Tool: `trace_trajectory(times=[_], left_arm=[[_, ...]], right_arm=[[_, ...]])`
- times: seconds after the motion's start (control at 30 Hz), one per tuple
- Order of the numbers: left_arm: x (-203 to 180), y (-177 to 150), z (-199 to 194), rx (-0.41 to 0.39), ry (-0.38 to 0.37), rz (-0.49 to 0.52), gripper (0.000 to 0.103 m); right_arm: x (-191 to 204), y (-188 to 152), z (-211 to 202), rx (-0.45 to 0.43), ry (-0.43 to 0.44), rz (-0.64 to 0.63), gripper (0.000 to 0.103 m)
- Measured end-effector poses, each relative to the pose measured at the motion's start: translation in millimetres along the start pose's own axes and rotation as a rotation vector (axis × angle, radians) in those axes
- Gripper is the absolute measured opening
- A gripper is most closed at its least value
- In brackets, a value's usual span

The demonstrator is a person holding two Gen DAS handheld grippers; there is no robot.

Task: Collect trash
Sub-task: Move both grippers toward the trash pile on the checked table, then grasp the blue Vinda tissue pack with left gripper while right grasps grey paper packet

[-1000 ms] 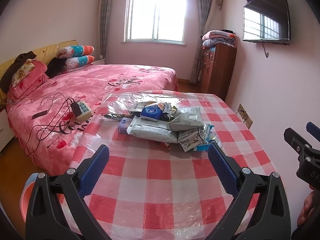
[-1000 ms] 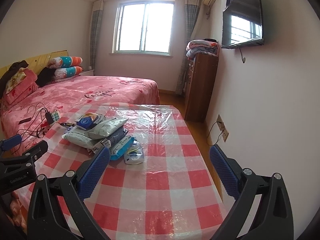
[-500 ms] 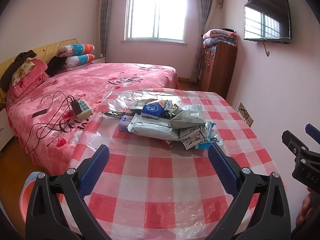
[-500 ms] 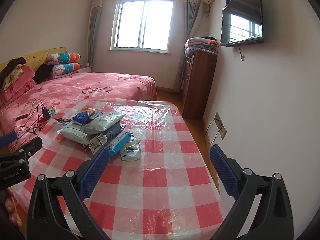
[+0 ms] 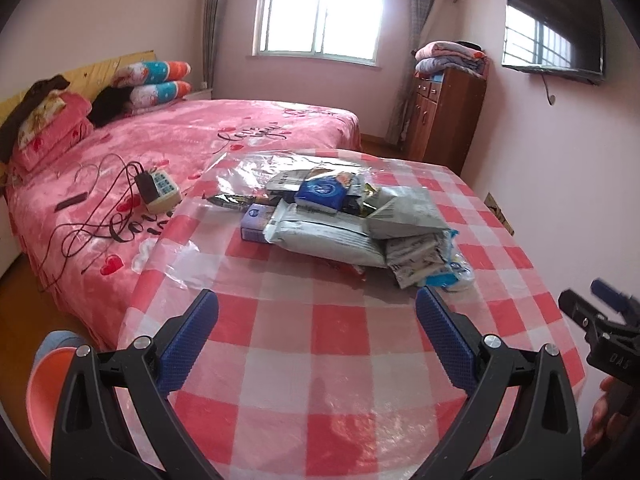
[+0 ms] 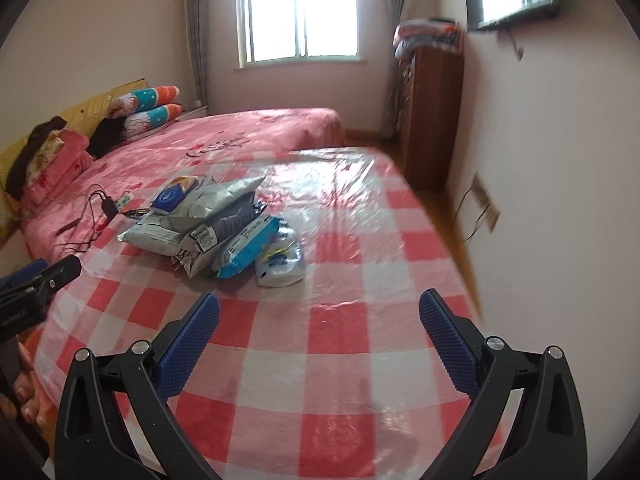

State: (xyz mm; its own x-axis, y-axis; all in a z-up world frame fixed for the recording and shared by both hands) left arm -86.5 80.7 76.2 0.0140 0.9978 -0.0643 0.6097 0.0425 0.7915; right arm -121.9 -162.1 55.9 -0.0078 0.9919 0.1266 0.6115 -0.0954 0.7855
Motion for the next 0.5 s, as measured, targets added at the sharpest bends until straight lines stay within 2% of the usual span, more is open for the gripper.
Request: trace_trajectory(times=[0.33, 0.5], left_arm=[[34, 59, 61, 0.082, -0.104, -0.109, 0.099], [40, 87, 106, 0.145, -0.165, -0.204, 0.099]], right_arm=[[-15, 21, 56, 0.106, 0.316, 0.194, 0.098], [-9, 44, 71, 0.111, 0.408, 0.213, 0.094]])
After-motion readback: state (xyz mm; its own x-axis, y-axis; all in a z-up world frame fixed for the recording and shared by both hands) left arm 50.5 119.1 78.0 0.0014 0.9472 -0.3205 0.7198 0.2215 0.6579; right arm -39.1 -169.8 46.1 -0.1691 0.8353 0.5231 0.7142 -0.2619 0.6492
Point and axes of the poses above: each gripper's, at about its wrist camera, not at the fingertips, and z roughly the way its jaws point, x to its left, y to its top, the point moved 3 cm from there along z, roughly the way its jaws point, and after that the axes turned 4 degrees about y, right-handed, at the moved point
